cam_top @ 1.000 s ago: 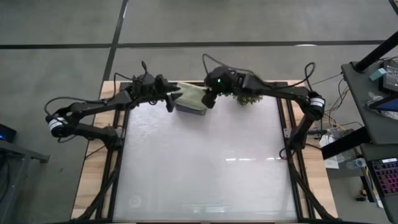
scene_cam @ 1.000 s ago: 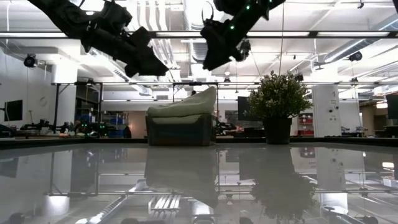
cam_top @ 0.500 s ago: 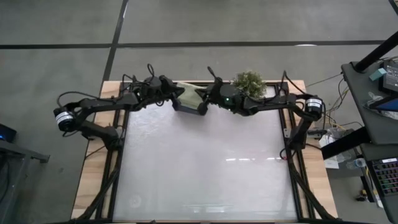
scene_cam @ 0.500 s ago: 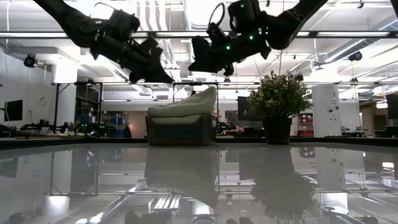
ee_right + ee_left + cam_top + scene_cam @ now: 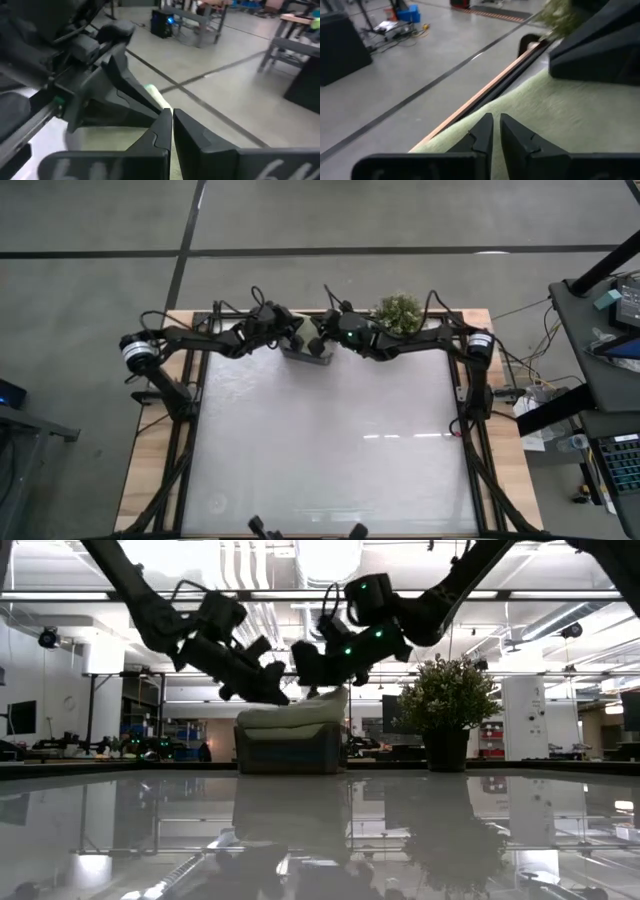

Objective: Fold microfiber towels
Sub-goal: Put the folded green microfiber towel into the black bin

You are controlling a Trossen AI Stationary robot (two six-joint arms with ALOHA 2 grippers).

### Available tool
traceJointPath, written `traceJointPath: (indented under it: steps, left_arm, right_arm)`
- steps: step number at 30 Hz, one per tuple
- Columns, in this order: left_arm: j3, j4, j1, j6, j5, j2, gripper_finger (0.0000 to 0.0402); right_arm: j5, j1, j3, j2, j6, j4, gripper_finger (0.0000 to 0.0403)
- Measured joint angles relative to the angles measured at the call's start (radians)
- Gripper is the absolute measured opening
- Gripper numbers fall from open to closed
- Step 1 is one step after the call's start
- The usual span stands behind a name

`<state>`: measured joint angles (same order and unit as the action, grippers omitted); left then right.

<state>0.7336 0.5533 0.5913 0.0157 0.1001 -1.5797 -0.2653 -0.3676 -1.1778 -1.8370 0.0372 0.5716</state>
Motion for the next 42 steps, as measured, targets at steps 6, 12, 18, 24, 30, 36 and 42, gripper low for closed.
traceJointPath:
  steps: [6, 12, 18, 24, 30, 36, 42]
  left_arm:
    - [0.002, -0.001, 0.010, -0.008, 0.061, -0.052, 0.0019]
    - [-0.001, -0.013, 0.011, -0.008, 0.063, -0.056, 0.0019]
    - [-0.004, -0.022, 0.011, -0.010, 0.063, -0.056, 0.0019]
    - [-0.007, -0.029, 0.011, -0.010, 0.062, -0.056, 0.0019]
    - [0.001, -0.120, 0.012, 0.009, 0.063, 0.038, 0.0019]
    - [-0.001, -0.362, 0.011, 0.077, 0.029, 0.204, 0.0019]
    - [-0.006, -0.466, 0.011, 0.154, -0.011, 0.286, 0.0019]
  right_arm:
    - [-0.075, -0.004, -0.047, -0.048, 0.026, -0.093, 0.0008]
    - [-0.076, -0.006, -0.046, -0.059, -0.053, -0.238, 0.0008]
    - [-0.076, -0.006, -0.046, -0.062, -0.063, -0.257, 0.0008]
    - [-0.076, -0.006, -0.046, -0.059, -0.063, -0.259, 0.0008]
    - [-0.076, -0.001, -0.056, 0.012, -0.045, -0.299, 0.0008]
    - [0.031, 0.008, -0.066, 0.106, -0.054, -0.441, 0.0008]
    - [0.105, 0.004, -0.126, 0.126, -0.052, -0.629, 0.0008]
